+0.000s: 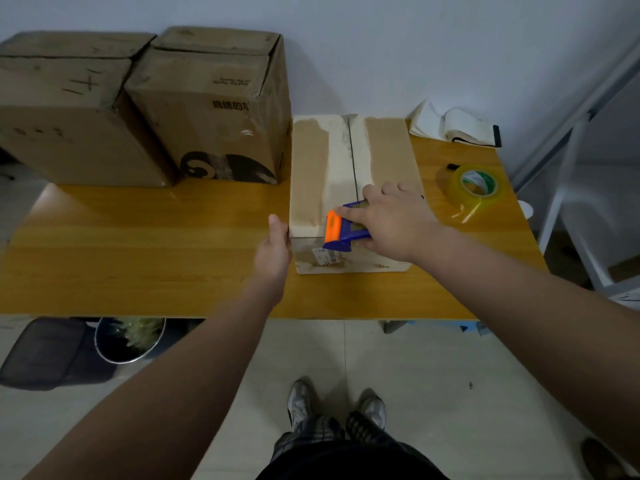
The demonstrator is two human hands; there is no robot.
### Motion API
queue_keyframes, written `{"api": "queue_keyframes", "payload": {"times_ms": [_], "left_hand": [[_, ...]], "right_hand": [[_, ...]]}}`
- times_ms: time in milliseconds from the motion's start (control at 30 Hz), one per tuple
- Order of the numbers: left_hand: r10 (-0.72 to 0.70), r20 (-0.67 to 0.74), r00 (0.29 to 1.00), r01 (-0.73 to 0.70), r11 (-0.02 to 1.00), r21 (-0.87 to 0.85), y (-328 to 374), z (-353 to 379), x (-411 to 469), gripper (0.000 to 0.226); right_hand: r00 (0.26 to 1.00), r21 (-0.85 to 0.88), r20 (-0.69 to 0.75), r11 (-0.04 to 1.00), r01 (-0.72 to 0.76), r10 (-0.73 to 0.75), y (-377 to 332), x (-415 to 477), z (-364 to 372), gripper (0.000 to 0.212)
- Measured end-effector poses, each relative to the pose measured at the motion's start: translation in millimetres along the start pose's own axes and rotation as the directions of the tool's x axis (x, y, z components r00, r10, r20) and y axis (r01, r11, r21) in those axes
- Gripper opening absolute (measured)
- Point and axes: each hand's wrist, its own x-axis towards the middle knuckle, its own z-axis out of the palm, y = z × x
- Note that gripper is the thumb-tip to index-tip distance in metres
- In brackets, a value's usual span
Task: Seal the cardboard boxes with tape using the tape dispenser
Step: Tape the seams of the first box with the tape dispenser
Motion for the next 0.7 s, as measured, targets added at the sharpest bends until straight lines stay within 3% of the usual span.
{"api": "queue_keyframes", "payload": {"times_ms": [100, 200, 300, 333, 400, 467, 500, 600, 700], "left_hand": [[-0.071, 0.127, 0.989, 0.077, 0.996, -0.040, -19.7, 8.5, 2.3, 0.054], [-0.197, 0.190, 0.962, 0.205, 0.979, -0.023, -32.2, 9.1, 10.2, 0.078], [-0.214, 0.237, 0.948, 0.208, 0.977, 0.050, -38.3, 2.2, 11.6, 0.075], [-0.185, 0.174, 0.967, 0.171, 0.981, 0.096, -37.0, -2.7, 12.7, 0.068], [0.086, 0.058, 0.995, -0.100, 0.949, 0.300, -31.6, -16.8, 17.6, 0.047], [0.415, 0.226, 0.881, -0.467, 0.686, 0.558, -22.3, -29.8, 25.4, 0.061], [0.469, 0.355, 0.809, -0.579, 0.529, 0.620, -16.5, -32.5, 29.7, 0.070], [0.408, 0.569, 0.714, -0.686, 0.246, 0.685, -3.4, -31.3, 42.5, 0.079], [0.401, 0.631, 0.665, -0.716, 0.098, 0.692, 0.5, -30.9, 55.0, 0.083]], "right_hand": [[1.000, -0.001, 0.002, 1.000, -0.003, 0.003, -0.9, -0.8, -0.4, 0.063], [1.000, 0.012, 0.017, 1.000, 0.001, -0.001, -0.2, -0.2, -2.3, 0.063], [1.000, 0.022, 0.029, 1.000, 0.012, -0.012, 1.9, 1.2, -4.4, 0.063], [0.999, 0.024, 0.034, 1.000, 0.014, -0.015, 2.3, 1.6, -4.9, 0.062], [0.999, 0.025, 0.039, 1.000, 0.018, -0.019, 3.1, 2.8, -5.8, 0.062], [0.998, 0.040, 0.051, 0.999, 0.021, -0.023, 3.9, 4.3, -7.2, 0.061], [0.998, 0.049, 0.057, 0.999, 0.022, -0.024, 4.4, 5.1, -7.8, 0.061], [0.997, 0.063, 0.079, 0.998, 0.021, -0.026, 6.0, 7.5, -9.2, 0.061], [0.995, 0.062, 0.098, 0.998, 0.022, -0.028, 6.9, 9.3, -9.3, 0.061]]}}
